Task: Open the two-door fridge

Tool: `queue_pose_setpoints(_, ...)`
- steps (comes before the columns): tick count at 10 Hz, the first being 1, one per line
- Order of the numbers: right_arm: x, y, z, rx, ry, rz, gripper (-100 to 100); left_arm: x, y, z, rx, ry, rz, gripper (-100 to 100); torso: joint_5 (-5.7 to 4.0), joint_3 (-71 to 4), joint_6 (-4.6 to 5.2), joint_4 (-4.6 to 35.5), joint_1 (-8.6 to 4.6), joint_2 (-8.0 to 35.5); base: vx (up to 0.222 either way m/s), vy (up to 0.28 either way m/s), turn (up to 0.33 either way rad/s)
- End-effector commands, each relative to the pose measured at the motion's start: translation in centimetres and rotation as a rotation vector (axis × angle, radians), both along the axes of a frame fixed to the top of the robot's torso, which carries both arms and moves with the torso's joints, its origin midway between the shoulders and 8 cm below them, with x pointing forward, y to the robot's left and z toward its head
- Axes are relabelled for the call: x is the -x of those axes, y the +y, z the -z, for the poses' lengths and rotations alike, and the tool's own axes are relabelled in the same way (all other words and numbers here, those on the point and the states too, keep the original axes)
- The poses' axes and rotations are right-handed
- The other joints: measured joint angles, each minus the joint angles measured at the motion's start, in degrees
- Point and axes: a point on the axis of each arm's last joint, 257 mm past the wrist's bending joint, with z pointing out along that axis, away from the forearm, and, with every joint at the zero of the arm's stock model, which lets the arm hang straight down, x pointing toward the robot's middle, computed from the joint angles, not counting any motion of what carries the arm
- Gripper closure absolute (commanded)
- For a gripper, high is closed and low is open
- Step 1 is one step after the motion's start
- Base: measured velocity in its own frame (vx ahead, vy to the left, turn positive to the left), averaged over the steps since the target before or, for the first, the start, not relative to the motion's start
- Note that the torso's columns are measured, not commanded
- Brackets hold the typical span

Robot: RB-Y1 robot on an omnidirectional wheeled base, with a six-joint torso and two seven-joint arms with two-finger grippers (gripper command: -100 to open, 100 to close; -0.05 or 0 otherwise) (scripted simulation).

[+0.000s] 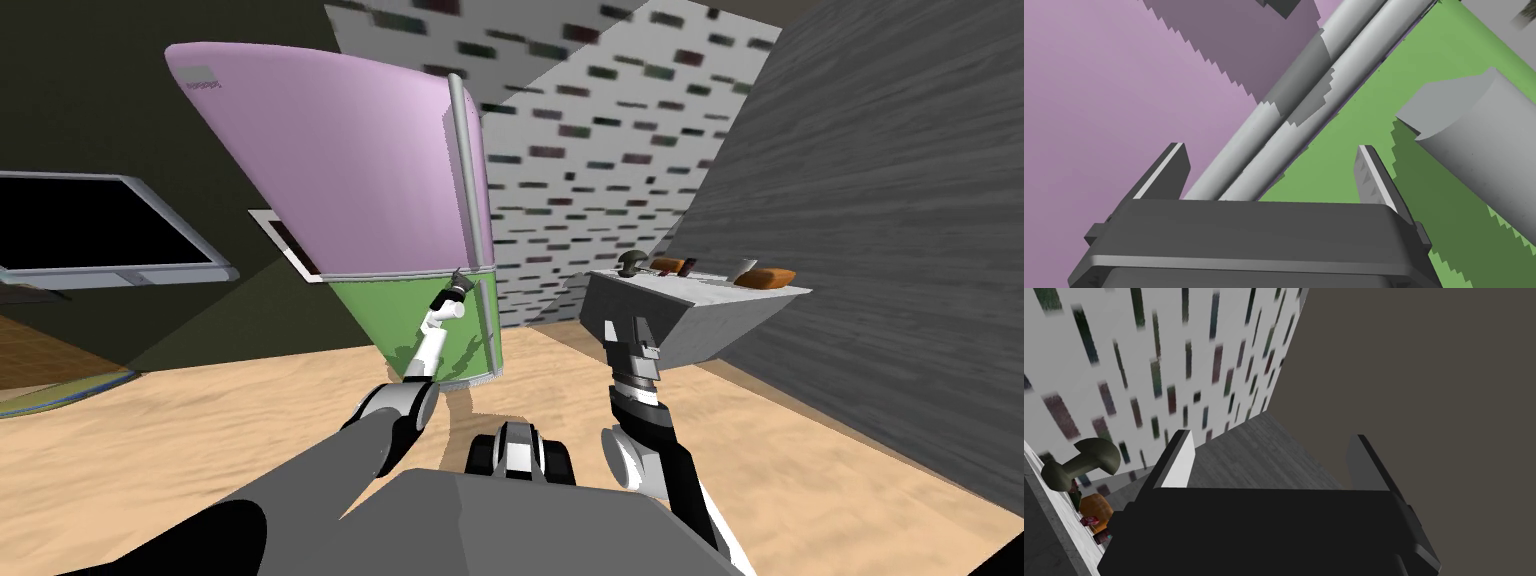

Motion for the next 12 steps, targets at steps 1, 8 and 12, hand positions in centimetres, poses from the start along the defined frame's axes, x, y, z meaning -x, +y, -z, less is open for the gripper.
queue_pose_setpoints(1, 0.0, 0.0, 0.0, 0.0, 0.0, 0.0, 0, -1.7, 0.0, -0.2, 0.046, 0.047, 0.018, -100, 0.0, 0.0, 0.02, 0.0, 0.01, 0.0, 0.002, -0.104, 0.092)
queue_pose_setpoints(8, 0.0, 0.0, 0.0, 0.0, 0.0, 0.0, 0, -4.8, -0.5, -1.0, 0.135, 0.132, 0.054, -100, -0.03, 0.0, 0.05, 0.0, -0.07, 0.0, -0.002, -0.078, 0.062)
queue_pose_setpoints(12, 0.0, 0.0, 0.0, 0.0, 0.0, 0.0, 0, -6.0, -0.7, -1.8, 0.188, 0.176, 0.075, -100, 0.0, 0.0, 0.01, 0.0, 0.0, 0.0, -0.004, -0.074, 0.056)
